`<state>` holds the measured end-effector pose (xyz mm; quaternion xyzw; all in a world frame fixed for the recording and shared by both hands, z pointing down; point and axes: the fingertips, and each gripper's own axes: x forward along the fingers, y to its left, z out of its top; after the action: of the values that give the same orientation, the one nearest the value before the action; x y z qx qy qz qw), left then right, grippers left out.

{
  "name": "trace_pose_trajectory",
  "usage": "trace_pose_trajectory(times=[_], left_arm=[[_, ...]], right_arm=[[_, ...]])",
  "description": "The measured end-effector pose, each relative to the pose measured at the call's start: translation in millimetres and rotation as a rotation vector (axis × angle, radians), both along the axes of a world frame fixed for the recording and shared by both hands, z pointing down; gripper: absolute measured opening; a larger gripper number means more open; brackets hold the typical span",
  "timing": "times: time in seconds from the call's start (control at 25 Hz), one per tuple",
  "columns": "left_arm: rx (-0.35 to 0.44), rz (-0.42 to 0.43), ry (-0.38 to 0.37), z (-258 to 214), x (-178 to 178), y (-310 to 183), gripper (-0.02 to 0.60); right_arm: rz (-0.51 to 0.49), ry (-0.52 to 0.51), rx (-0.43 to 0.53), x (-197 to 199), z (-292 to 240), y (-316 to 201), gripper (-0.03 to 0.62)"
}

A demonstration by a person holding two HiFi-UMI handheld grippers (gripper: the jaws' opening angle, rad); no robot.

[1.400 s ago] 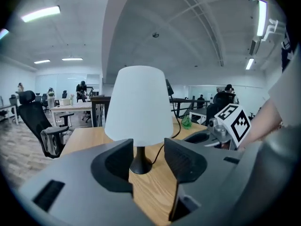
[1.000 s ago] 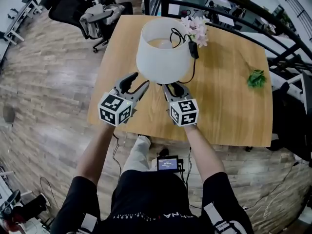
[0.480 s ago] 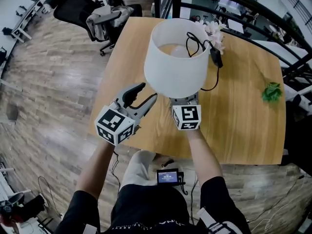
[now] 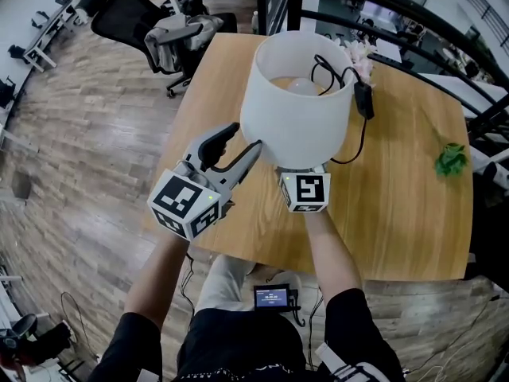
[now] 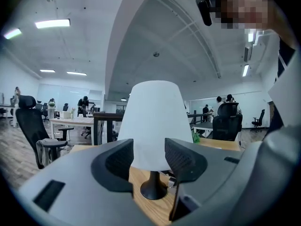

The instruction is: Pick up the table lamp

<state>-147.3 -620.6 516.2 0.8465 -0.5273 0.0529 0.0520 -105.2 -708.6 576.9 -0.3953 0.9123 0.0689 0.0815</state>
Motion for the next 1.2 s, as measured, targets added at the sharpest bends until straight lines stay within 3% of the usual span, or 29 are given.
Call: trace_pose_trajectory(times=[0.12,0.2,0.76,1.2], left_arm=[[0.02,0.0,-0.002,-1.6,1.7,-1.9,0.204],[0.023,0.013,-0.005,-1.3,4.8,-1.1,0.204],[0.051,0.05,-0.017,-21.1,9.4,7.7,0.204],[0.046,0.131,0.022,-120.5,46.0,30.2,0.204]], right_arm=[[0.019,-0.002,0.01,1.1,-1.9,-6.0,0.192],[0.038,-0.006,0.007,5.6,-2.7,-10.9,0.092],[0.041,0.031,-0.03,10.3,-19.1,-1.1,0.081],[0.045,0.058,-0.145,45.7,-105.6,27.7,0.08]])
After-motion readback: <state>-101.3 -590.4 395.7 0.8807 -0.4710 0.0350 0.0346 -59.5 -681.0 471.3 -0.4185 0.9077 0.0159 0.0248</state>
